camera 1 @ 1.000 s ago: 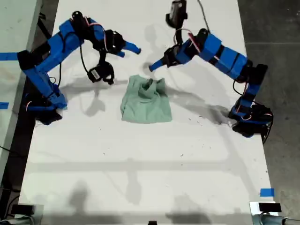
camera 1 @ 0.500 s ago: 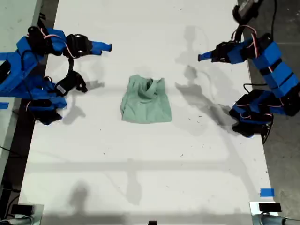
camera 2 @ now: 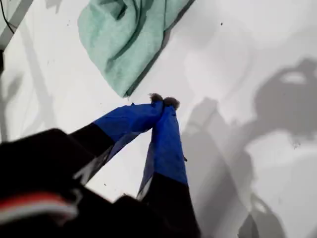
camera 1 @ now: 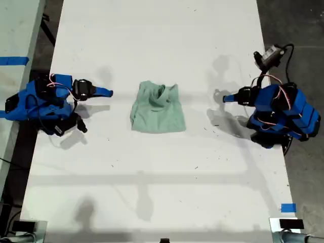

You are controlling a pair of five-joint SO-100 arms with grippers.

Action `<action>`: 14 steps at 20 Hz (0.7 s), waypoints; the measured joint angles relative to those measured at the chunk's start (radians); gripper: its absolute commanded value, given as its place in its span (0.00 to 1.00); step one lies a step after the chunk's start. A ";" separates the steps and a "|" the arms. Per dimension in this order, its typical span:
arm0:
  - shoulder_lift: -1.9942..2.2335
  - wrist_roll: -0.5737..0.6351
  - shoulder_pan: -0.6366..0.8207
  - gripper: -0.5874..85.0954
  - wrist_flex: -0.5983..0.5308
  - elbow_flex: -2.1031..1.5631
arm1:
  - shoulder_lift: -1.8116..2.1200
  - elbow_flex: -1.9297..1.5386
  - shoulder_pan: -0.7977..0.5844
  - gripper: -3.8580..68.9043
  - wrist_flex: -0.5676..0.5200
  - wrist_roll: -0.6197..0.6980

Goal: Fold tshirt

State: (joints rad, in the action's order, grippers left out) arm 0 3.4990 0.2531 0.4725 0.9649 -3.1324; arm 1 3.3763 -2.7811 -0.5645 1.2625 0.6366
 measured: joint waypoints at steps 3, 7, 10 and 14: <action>0.000 -0.038 -0.026 0.03 0.005 -0.034 | -0.149 -0.020 0.103 0.04 -0.193 -0.003; 0.000 -0.048 -0.029 0.17 0.057 -0.046 | -0.749 0.293 0.173 0.04 -0.495 0.066; 0.000 -0.092 -0.048 0.23 0.075 -0.046 | -1.223 0.660 0.268 0.04 -0.549 0.173; 0.000 -0.229 -0.126 0.23 0.097 -0.046 | -1.710 1.054 0.373 0.04 -0.549 0.242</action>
State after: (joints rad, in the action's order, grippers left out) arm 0 3.4990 0.0245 0.3467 1.0615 -3.1784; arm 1 1.6659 -1.7273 -0.1917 0.7133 0.8790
